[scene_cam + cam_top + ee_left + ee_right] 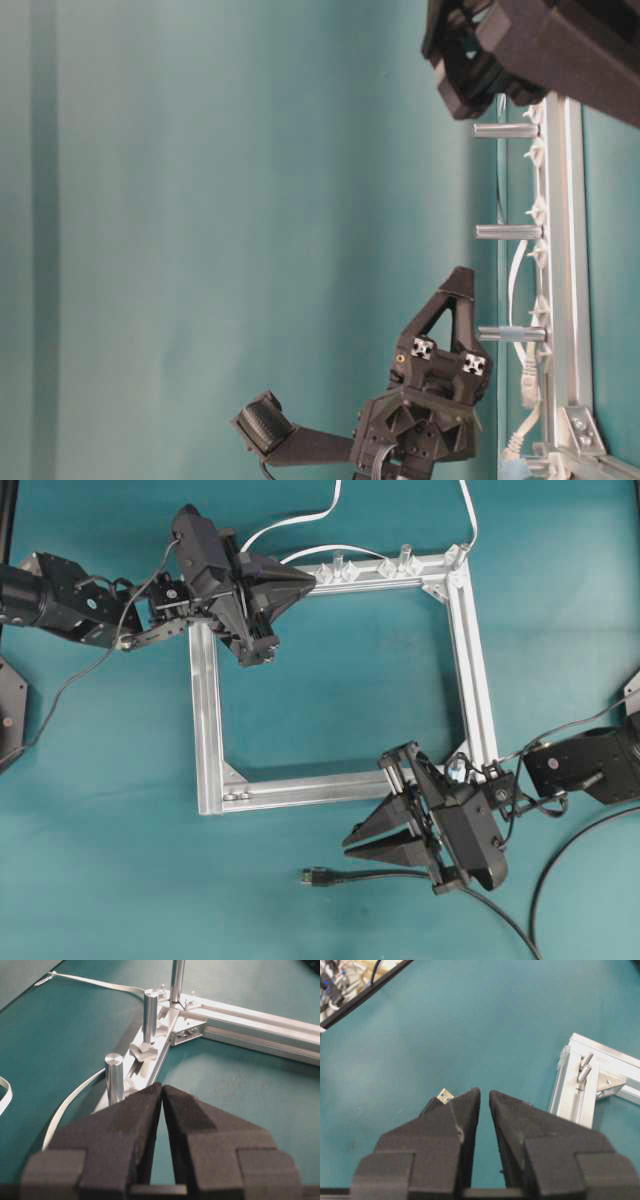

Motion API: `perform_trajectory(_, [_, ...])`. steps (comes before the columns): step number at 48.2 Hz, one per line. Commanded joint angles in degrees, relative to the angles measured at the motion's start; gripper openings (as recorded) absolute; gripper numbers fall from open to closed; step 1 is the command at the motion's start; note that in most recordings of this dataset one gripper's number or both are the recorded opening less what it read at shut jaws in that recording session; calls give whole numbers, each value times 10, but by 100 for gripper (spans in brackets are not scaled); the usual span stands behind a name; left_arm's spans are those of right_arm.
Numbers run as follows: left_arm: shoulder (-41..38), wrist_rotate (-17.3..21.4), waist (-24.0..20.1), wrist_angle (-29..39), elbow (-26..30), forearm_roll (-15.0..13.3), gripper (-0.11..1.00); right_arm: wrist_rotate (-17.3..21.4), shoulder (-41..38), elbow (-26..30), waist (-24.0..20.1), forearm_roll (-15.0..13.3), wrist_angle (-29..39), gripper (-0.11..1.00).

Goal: Insert the wire through the string loop located on the right side.
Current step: 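Move the right gripper down toward the black USB cable plug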

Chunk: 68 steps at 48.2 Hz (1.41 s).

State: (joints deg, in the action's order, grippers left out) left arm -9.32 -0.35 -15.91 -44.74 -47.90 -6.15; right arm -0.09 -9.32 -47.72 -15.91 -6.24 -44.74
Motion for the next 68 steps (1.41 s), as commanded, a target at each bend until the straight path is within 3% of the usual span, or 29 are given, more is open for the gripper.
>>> perform_trajectory(1, [20,6,0,-4,15,25,15,1,6,10,17,5,-1,24])
perform_trajectory(6, [29,4,-1,1,15,25,1,2,7,17,20,18,31,9])
perform_trajectory(9, [33,4,-1,7,14,25,0,2,7,25,21,19,53,1])
perform_trajectory(17, [43,0,-1,24,10,25,0,-1,14,44,21,10,89,0])
perform_trajectory(33, [57,-9,-1,67,10,25,1,18,15,56,18,10,93,0])
perform_trajectory(37, [64,-10,0,75,10,25,14,33,15,57,18,12,98,1])
perform_trajectory(42, [74,-6,-1,82,9,25,45,50,15,56,18,18,107,1])
perform_trajectory(46, [80,-4,0,87,7,25,65,54,15,56,18,21,111,12])
perform_trajectory(50, [83,-3,-1,91,4,25,57,54,16,56,18,30,112,33])
perform_trajectory(56, [88,-4,1,96,0,25,58,54,15,55,18,38,112,68])
perform_trajectory(68, [104,-5,4,118,-2,25,59,53,16,54,18,39,111,69])
